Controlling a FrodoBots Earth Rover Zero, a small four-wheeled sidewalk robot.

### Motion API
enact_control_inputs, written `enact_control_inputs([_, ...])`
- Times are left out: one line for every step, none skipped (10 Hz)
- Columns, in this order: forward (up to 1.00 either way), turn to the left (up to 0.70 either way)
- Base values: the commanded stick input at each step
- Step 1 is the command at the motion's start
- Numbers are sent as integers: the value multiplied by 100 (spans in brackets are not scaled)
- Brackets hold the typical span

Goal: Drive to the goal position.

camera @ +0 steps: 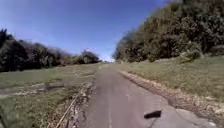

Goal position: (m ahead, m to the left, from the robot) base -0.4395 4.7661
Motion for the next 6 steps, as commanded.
enact_control_inputs([85, 0])
enact_control_inputs([85, 0])
enact_control_inputs([85, 0])
enact_control_inputs([85, 0])
enact_control_inputs([85, 0])
enact_control_inputs([85, 0])
